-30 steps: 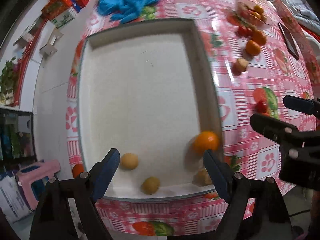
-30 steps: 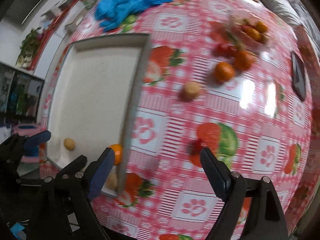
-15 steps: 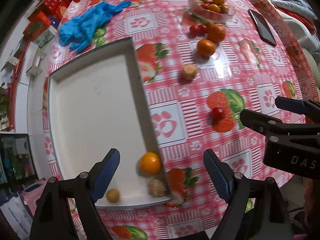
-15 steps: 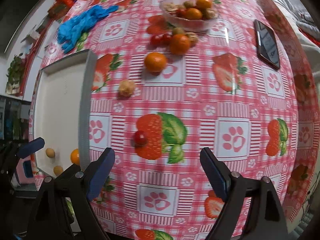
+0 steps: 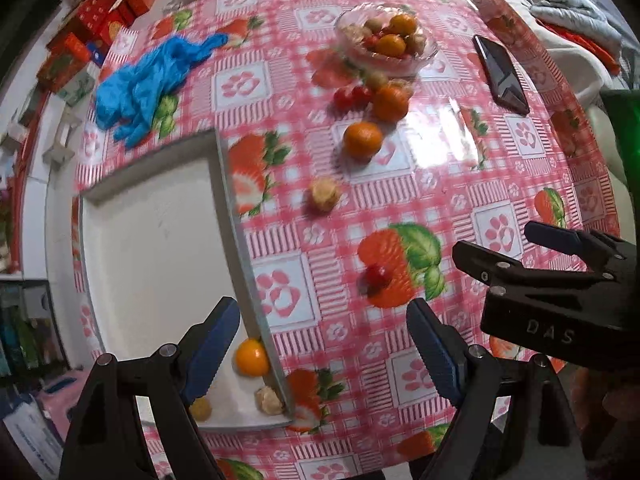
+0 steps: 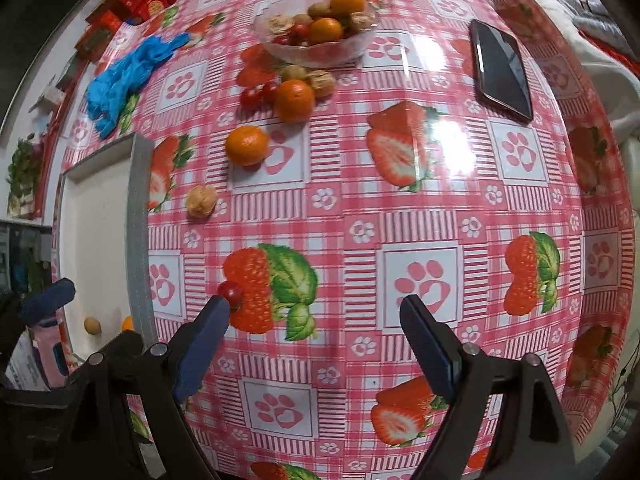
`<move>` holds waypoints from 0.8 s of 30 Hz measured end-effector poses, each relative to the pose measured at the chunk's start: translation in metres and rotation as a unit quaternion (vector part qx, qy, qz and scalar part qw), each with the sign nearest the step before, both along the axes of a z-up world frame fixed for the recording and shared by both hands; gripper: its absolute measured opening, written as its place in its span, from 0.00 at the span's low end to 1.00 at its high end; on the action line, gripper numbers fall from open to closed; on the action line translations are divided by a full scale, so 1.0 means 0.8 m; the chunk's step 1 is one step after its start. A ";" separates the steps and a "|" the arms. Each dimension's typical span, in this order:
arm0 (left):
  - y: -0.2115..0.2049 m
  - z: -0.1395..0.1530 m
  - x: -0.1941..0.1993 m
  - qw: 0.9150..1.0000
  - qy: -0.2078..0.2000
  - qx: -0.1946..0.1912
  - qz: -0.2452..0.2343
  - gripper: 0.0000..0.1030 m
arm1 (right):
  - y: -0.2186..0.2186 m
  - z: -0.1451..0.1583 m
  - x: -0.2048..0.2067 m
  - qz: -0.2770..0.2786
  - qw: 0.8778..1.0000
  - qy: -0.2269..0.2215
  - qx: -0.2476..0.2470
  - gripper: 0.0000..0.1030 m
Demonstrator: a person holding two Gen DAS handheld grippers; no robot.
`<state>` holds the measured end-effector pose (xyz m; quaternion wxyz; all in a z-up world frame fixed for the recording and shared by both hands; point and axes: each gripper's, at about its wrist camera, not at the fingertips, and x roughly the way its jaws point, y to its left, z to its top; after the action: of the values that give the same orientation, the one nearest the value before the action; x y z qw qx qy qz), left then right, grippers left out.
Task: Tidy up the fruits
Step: 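Move both open tools back toward the remaining loose fruits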
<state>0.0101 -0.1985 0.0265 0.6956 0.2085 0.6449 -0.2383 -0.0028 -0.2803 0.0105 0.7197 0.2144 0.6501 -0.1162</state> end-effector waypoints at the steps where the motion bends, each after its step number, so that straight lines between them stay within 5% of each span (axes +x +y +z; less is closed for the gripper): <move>1: -0.005 0.003 0.004 1.000 -0.002 -0.007 0.001 0.84 | -0.006 -0.002 0.001 -0.004 1.000 0.003 -0.002 0.86; 10: -0.031 -0.025 0.044 1.000 -0.010 0.006 0.024 0.84 | -0.061 -0.025 -0.012 -0.039 0.999 0.026 -0.012 0.87; 24: -0.047 -0.029 0.040 0.999 -0.037 0.025 0.018 0.84 | -0.091 -0.059 -0.042 -0.059 0.997 0.059 -0.003 0.87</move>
<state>0.0422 -0.2361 0.0034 0.7174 0.2230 0.6285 -0.2016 -0.0360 -0.3533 -0.0364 0.6729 0.2426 0.6771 -0.1729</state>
